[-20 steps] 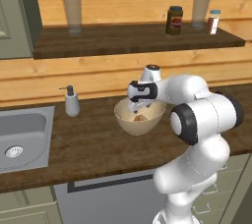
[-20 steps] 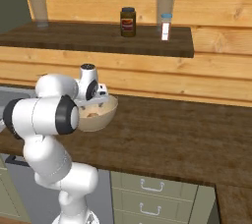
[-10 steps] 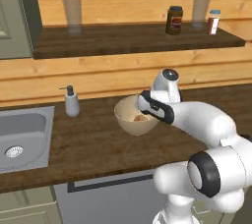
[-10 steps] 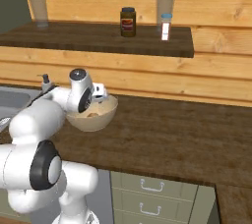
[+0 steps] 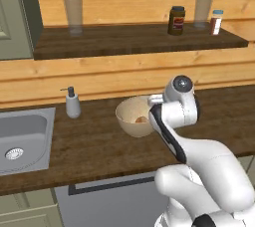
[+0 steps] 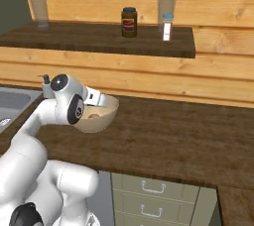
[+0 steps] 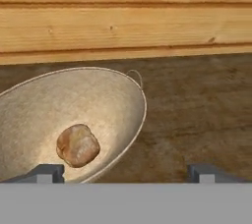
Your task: Open the cabinet, pick up the bread from the cabinet and place it in the basket. Then move the basket to the dining counter.
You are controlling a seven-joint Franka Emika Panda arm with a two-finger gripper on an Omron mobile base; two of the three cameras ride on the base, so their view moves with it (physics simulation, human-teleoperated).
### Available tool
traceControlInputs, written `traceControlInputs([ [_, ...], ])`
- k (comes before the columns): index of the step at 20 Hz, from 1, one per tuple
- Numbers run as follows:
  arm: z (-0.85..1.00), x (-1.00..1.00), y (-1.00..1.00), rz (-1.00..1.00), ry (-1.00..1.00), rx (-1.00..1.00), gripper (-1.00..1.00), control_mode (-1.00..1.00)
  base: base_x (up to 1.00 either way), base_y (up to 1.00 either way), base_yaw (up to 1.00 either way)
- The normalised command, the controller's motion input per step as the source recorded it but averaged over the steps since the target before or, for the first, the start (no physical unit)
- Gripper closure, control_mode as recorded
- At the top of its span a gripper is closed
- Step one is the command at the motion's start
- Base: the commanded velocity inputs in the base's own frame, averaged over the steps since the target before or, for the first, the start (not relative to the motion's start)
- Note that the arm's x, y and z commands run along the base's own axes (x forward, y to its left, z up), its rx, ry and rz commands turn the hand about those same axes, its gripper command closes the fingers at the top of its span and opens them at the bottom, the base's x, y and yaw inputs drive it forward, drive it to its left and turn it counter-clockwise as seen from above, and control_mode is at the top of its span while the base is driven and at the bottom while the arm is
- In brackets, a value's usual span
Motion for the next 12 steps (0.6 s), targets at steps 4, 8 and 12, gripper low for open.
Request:
traceControlInputs([
  [4,0.01,-0.03,-0.2,-0.19,0.29,0.27,-1.0,-1.0,0.0,0.0,0.0],
  [8,0.0,0.0,-0.12,-0.05,0.21,0.27,-1.0,-1.0,0.0,0.0,0.0],
  [12,0.0,0.01,-0.04,-0.02,0.21,0.24,-1.0,-1.0,0.0,0.0,0.0],
])
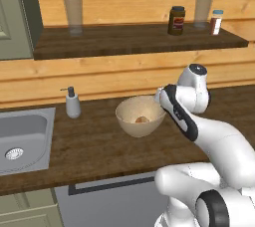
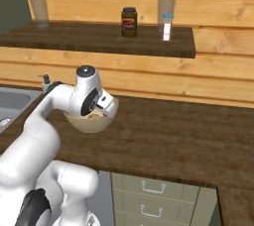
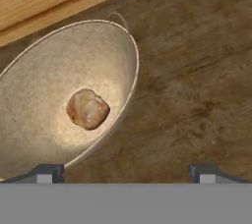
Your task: Open the cabinet, pick up the bread from the cabinet and place it in the basket. Then move the basket to the dining counter.
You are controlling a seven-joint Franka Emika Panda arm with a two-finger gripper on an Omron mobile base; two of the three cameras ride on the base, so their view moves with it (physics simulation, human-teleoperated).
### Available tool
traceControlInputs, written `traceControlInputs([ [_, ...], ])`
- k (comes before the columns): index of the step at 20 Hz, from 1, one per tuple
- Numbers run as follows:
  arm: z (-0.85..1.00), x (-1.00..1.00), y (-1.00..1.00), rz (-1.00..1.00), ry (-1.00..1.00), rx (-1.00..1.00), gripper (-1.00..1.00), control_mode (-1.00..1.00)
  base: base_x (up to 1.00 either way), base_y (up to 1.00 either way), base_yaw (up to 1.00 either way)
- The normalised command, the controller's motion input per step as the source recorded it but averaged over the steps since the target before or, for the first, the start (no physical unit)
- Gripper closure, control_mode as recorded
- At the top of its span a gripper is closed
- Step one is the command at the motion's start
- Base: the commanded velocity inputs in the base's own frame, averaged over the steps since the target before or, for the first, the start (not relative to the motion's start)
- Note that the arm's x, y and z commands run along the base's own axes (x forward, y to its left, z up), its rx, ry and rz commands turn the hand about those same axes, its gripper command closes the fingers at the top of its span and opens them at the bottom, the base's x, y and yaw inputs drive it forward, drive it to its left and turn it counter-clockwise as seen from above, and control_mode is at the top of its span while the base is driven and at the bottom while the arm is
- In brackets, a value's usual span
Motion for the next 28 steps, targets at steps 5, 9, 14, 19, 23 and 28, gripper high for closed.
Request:
traceControlInputs([
  [5,-0.19,0.14,0.0,-0.08,0.22,0.2,-1.0,-1.0,0.0,0.0,0.0],
  [9,-0.26,0.34,0.0,-0.11,0.2,0.08,-1.0,-1.0,0.0,0.0,0.0],
  [14,-0.38,0.24,0.0,-0.13,0.11,0.01,-1.0,-1.0,0.0,0.0,0.0],
  [19,-0.36,0.39,0.0,-0.12,0.06,0.0,-1.0,-1.0,0.0,0.0,0.0],
  [23,-0.38,0.47,0.0,-0.08,0.05,0.0,-1.0,-1.0,0.0,0.0,0.0],
  [28,-0.41,0.39,0.0,-0.04,0.03,0.0,-1.0,-1.0,0.0,0.0,0.0],
])
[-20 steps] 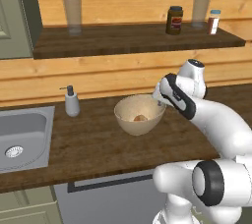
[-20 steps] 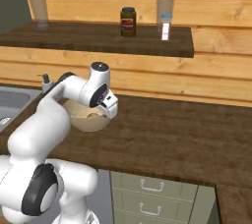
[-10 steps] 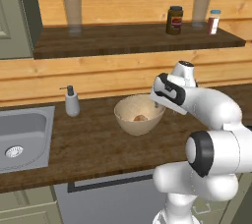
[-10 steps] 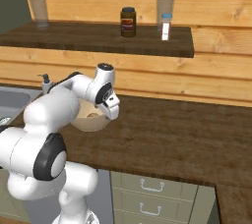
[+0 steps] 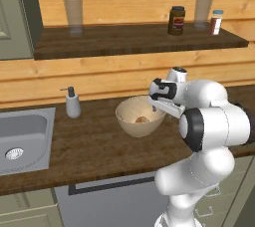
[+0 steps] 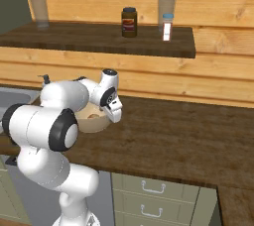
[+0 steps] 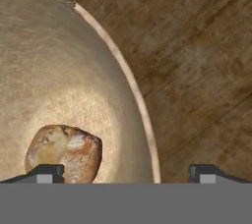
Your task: Open the cabinet, pick up the bread from the cabinet and place it in the basket. Then move the basket to the dining counter.
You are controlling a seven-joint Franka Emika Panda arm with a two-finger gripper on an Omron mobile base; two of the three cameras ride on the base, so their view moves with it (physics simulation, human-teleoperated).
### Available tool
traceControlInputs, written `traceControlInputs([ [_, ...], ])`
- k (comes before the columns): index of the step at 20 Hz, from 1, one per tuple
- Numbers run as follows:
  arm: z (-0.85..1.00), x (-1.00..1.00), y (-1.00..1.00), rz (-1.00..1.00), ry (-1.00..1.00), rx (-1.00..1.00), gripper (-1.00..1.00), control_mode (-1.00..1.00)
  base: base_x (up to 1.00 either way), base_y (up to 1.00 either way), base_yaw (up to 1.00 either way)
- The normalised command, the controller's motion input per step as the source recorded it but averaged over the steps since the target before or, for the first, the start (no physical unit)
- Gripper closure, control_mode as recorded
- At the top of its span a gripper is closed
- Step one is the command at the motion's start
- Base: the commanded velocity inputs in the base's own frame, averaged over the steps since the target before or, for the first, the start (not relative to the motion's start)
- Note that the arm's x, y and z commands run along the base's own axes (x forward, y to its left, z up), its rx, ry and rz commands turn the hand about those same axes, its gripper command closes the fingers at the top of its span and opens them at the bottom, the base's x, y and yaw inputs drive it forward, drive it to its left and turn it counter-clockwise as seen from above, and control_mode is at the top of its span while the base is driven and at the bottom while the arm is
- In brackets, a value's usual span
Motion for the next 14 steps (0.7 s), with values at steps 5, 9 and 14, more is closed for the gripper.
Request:
traceControlInputs([
  [5,-0.37,0.17,0.0,0.0,0.01,0.0,-1.0,-1.0,0.0,0.0,0.0],
  [9,-0.19,0.0,0.16,0.0,0.0,0.0,-1.0,-1.0,0.0,0.0,0.0],
  [14,-0.18,-0.05,0.31,0.0,0.0,0.0,1.0,-1.0,0.0,0.0,0.0],
])
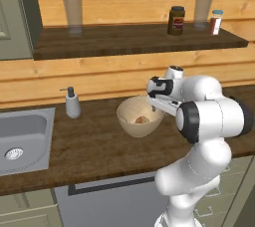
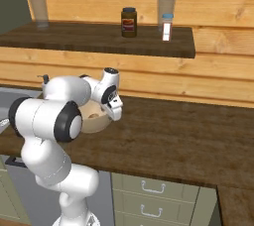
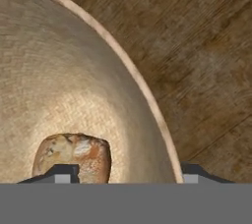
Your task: Open the cabinet, pick up the bread from the cabinet and place it in the basket. Then move the basket to the dining counter.
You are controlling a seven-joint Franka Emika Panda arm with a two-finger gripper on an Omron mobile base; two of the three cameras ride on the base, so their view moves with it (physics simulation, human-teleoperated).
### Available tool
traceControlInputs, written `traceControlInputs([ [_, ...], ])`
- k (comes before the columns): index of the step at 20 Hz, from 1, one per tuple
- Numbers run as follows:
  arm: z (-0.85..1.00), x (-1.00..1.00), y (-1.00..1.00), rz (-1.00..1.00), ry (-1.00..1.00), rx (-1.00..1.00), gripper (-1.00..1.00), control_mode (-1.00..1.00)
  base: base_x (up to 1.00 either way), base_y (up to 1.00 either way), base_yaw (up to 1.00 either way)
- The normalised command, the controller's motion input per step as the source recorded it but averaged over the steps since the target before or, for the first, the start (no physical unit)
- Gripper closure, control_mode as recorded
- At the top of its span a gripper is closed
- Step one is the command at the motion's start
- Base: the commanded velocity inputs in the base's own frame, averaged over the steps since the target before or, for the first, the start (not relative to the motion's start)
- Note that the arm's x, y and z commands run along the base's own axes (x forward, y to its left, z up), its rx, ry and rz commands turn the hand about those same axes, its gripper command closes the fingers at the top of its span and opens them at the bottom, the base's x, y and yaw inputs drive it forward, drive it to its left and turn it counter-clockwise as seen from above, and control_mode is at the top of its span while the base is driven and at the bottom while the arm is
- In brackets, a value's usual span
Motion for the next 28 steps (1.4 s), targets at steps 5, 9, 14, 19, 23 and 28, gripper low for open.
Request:
traceControlInputs([
  [5,-0.2,-0.14,0.3,0.0,0.0,0.0,1.0,-1.0,0.0,0.0,0.0],
  [9,-0.27,-0.3,0.15,-0.04,0.0,0.0,1.0,-1.0,0.0,0.0,0.0],
  [14,0.08,-0.41,0.03,-0.1,-0.05,0.02,1.0,-1.0,0.0,0.0,0.0],
  [19,0.6,-0.45,0.02,-0.19,0.0,0.05,1.0,-1.0,0.0,0.0,0.0],
  [23,0.86,-0.63,0.01,-0.13,0.0,0.0,1.0,-1.0,0.0,0.0,0.0],
  [28,0.73,-0.84,0.0,-0.14,-0.11,0.0,1.0,-1.0,0.0,0.0,0.0],
])
